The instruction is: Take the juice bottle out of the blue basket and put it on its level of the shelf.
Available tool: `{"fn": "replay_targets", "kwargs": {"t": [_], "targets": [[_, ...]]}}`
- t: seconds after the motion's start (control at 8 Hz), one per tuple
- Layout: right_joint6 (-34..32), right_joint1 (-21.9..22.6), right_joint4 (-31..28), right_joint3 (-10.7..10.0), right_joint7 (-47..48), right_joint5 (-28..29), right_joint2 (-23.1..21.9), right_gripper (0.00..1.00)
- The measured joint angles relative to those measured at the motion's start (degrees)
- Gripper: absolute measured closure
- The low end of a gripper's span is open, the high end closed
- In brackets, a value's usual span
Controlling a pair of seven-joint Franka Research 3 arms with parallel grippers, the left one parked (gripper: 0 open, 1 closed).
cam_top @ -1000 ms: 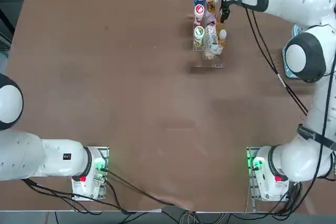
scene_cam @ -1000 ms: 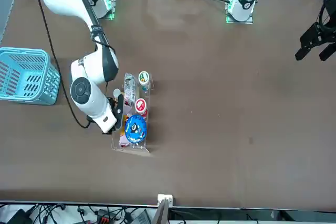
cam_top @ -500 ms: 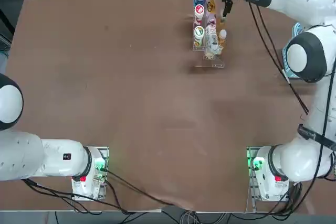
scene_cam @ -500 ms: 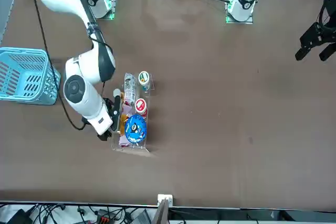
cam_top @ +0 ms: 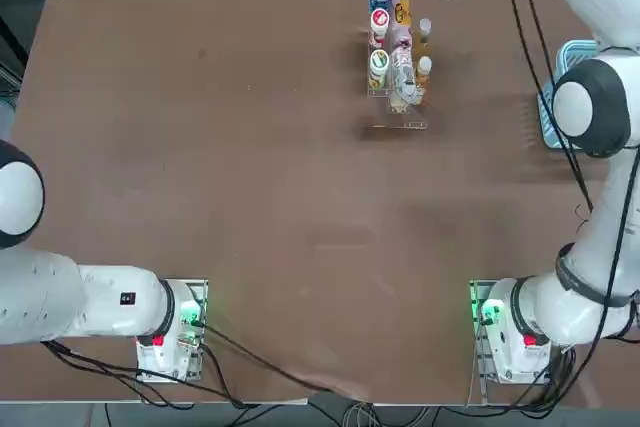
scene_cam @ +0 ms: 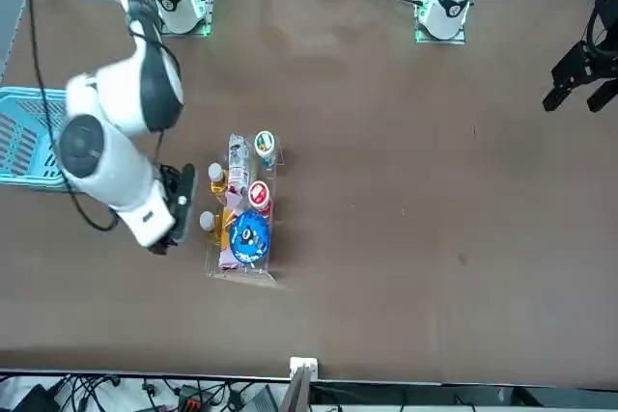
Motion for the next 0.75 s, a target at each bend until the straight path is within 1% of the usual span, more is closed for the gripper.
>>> {"fn": "replay_targets", "kwargs": {"t": [0.25,0.5,0.75], "targets": [[-1.87,-2.54,1.43,-0.09,8.67,2.35,-2.94,0.00],[-6.02,-4.75,1.57,-0.11,21.23,4.11,-5.68,0.00],[-8.69,-5.79,1.01,-0.11,33.32,4.49,-8.04,0.00]]}}
